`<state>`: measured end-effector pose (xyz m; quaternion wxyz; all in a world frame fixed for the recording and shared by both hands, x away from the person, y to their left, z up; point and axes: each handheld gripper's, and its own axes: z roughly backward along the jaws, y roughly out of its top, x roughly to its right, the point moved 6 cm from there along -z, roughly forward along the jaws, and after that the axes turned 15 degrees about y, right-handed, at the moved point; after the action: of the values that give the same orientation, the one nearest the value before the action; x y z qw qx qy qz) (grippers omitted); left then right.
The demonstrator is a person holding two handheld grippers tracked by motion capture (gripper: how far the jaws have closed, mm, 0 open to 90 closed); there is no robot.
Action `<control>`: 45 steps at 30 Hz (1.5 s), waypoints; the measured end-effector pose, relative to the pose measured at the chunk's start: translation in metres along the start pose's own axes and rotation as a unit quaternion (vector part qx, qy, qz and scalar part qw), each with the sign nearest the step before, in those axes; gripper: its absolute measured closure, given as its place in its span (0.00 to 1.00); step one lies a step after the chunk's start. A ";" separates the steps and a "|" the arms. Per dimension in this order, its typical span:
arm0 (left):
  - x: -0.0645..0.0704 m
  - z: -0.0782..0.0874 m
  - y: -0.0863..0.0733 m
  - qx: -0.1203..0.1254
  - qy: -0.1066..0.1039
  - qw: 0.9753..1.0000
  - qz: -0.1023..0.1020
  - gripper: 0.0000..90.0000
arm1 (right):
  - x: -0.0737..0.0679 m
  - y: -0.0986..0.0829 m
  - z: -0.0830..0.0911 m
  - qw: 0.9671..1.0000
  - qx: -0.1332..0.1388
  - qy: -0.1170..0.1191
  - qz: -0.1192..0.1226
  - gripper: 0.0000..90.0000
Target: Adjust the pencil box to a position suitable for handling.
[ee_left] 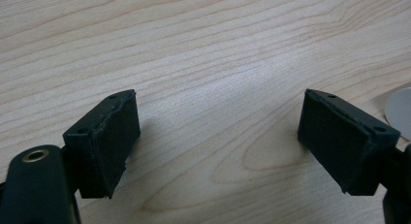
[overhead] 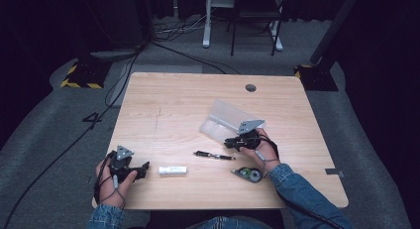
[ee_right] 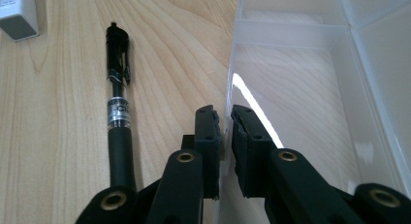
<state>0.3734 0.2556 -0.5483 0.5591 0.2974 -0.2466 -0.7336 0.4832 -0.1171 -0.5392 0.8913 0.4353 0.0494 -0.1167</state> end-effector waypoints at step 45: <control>0.001 -0.004 0.004 -0.001 -0.003 1.000 -0.006 0.14 | -0.037 0.014 0.007 0.999 -0.007 0.044 0.031 0.73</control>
<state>0.3788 0.2536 -0.5486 0.5545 0.2956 -0.2459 -0.7380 0.4510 -0.1082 -0.5175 0.8946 0.4348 0.0758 -0.0699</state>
